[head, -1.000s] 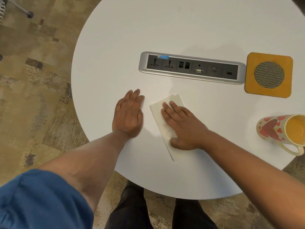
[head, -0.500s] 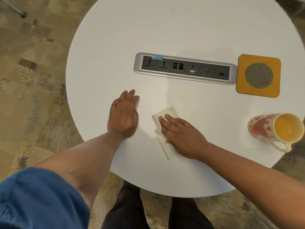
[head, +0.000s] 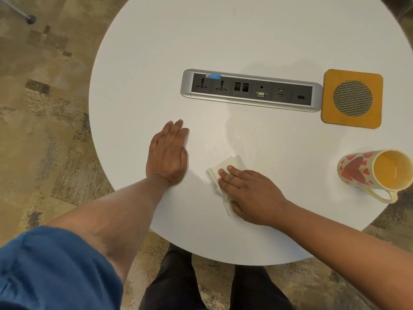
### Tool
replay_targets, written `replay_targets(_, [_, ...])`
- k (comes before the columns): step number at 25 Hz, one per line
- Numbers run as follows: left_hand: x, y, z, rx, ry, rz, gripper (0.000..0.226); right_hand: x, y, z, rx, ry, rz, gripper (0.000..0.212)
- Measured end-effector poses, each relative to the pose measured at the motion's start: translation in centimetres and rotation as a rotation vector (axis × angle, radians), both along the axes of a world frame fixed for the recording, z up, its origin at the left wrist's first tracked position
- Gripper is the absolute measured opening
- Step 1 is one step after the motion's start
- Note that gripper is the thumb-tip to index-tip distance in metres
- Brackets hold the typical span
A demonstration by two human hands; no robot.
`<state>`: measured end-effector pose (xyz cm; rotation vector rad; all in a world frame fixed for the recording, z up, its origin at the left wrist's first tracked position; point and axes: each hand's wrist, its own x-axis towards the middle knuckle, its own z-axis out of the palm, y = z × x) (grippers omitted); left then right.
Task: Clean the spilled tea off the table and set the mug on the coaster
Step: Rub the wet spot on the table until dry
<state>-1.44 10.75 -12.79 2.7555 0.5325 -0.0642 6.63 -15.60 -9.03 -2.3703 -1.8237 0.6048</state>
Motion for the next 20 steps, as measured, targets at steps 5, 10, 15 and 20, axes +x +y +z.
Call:
replay_targets(5, [0.0,-0.1,0.0,0.003,0.000,0.005,0.054,-1.2,-0.6,0.9,-0.036,-0.035,0.049,0.022])
replay_targets(10, [-0.1,0.0,0.1,-0.001,-0.002,0.003,0.056,0.1,0.5,2.4,0.054,0.485,-0.545,0.004])
replay_targets(15, [0.0,-0.1,0.0,-0.008,0.003,0.006,0.056,4.5,-0.4,2.4,0.162,0.744,-1.057,0.019])
replay_targets(20, [-0.1,0.0,-0.2,-0.004,0.001,0.008,0.057,6.5,-1.4,1.7,0.115,0.134,-0.824,0.027])
